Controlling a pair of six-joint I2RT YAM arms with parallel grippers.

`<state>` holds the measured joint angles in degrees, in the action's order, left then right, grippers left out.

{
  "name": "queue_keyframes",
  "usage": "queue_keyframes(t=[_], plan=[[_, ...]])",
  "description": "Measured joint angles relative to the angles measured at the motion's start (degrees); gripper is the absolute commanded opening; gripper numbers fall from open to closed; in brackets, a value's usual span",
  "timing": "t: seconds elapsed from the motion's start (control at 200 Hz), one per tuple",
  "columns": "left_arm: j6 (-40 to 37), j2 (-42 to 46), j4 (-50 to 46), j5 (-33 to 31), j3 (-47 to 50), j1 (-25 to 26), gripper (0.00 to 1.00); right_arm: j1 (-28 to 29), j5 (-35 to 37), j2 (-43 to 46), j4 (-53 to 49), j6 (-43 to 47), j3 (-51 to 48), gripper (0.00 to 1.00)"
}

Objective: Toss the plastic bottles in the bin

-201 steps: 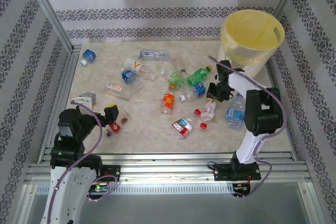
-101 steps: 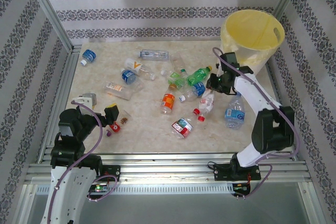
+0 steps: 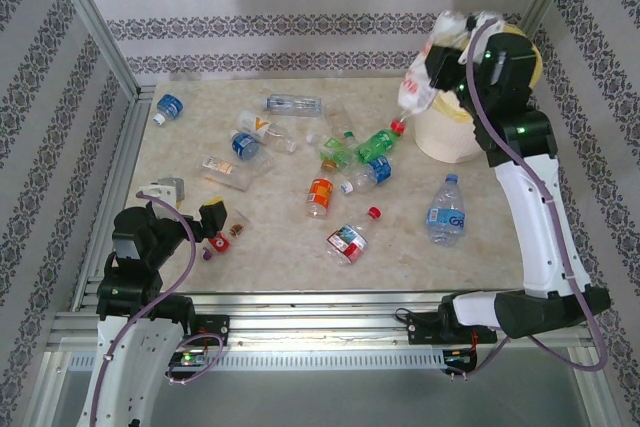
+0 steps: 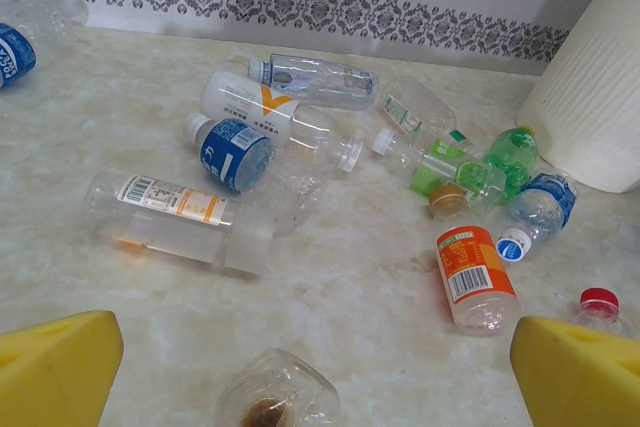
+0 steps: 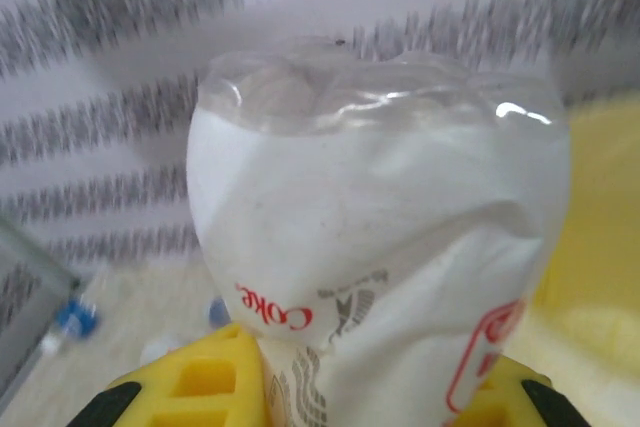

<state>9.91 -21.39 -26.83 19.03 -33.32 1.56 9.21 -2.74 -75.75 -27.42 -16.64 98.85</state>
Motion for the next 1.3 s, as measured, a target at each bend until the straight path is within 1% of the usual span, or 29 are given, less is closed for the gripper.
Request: queue_keyframes(t=[0.17,0.295,0.45,0.585,0.809,0.994,1.119,1.134,1.154,1.169,1.214,1.234,1.244,1.279,1.299], plan=[[0.0,0.0,0.0,0.0,0.0,0.0,1.0,-0.1,6.3,0.3,12.1,5.5,3.8,0.0],[0.0,0.1,0.0,0.0,0.0,0.0,1.0,-0.5,9.3,0.2,21.2,9.9,4.9,0.0],[0.0,0.1,0.0,0.0,0.0,0.0,1.0,-0.5,10.9,0.0,33.1,16.0,4.9,0.0],[0.0,0.1,0.0,0.0,0.0,0.0,1.0,-0.9,10.9,-0.2,40.4,20.8,4.9,0.0],[0.0,1.5,0.2,0.9,0.6,0.0,1.0,-3.3,11.4,-0.9,45.0,24.2,4.9,0.0],[0.0,4.2,0.9,1.9,1.8,0.0,1.0,-6.6,12.4,-2.6,46.1,24.0,3.6,0.0],[0.0,6.2,2.0,2.6,2.9,0.0,1.0,-9.5,13.2,-5.9,45.9,22.6,1.4,0.0],[0.0,6.3,2.0,2.7,3.0,0.0,1.0,-9.9,13.3,-6.4,45.7,22.4,1.2,0.02],[0.0,6.6,2.0,2.8,3.0,0.0,1.0,-10.4,13.6,-7.5,45.2,21.9,1.0,0.07],[0.0,6.8,2.0,2.8,3.0,0.0,1.0,-10.8,13.8,-8.1,44.9,21.6,0.9,0.14],[0.0,7.1,2.1,2.8,3.1,0.0,1.0,-12.0,13.9,-10.8,43.3,20.4,0.9,0.39],[0.0,7.3,2.1,2.8,3.1,0.0,1.0,-12.5,13.9,-12.0,42.4,20.1,0.9,0.47],[0.0,7.3,2.1,2.8,3.1,0.0,1.0,-12.7,13.9,-12.8,41.8,19.6,0.9,0.49],[0.0,7.3,2.1,2.8,3.1,0.0,1.0,-13.5,14.0,-15.2,39.4,18.8,0.9,0.64],[0.0,7.3,2.1,2.8,3.1,0.0,1.0,-13.8,14.1,-16.4,38.2,18.5,1.0,0.7]])
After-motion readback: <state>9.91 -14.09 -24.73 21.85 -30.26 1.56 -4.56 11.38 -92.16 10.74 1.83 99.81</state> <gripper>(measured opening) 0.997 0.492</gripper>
